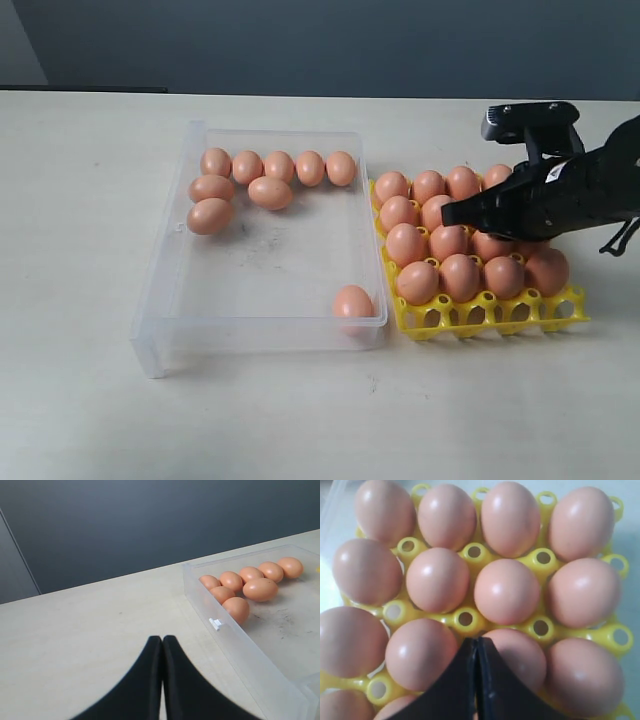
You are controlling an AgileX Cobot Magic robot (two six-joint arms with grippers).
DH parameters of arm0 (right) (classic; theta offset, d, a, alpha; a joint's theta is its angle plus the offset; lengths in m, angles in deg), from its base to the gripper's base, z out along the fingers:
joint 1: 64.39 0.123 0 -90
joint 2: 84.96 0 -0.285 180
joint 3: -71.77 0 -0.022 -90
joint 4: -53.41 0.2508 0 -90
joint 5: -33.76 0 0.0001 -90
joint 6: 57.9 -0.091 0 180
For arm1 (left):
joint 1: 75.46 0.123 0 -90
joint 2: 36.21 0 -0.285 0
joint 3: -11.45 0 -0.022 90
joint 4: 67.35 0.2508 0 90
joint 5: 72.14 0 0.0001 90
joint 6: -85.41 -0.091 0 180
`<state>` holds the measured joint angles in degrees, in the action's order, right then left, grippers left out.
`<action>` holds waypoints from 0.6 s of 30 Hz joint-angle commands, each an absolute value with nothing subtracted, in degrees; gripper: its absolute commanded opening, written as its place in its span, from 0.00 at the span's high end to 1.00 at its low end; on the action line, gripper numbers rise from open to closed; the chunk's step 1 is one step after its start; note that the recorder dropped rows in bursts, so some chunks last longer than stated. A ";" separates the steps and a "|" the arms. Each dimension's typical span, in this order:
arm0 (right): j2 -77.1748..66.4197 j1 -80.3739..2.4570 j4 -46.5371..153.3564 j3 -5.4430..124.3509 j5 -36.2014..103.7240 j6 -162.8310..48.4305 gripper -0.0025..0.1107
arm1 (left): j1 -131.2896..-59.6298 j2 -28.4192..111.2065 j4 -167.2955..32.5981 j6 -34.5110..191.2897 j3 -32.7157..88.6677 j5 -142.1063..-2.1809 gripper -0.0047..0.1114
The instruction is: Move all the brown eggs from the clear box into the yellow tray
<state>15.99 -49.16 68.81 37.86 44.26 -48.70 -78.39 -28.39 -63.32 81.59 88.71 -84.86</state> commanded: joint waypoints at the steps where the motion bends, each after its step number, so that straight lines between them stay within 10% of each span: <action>1: 13.76 -49.59 68.51 37.83 43.22 -48.52 0.98 | -78.42 -28.42 -63.32 81.76 88.67 -84.02 0.96; 18: 11.46 -50.39 67.71 37.95 43.00 -48.64 0.98 | -78.42 -28.42 -63.32 81.76 88.67 -84.02 0.96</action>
<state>11.93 -50.05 67.54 37.86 43.54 -48.70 -78.39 -28.39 -63.32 81.59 88.71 -84.86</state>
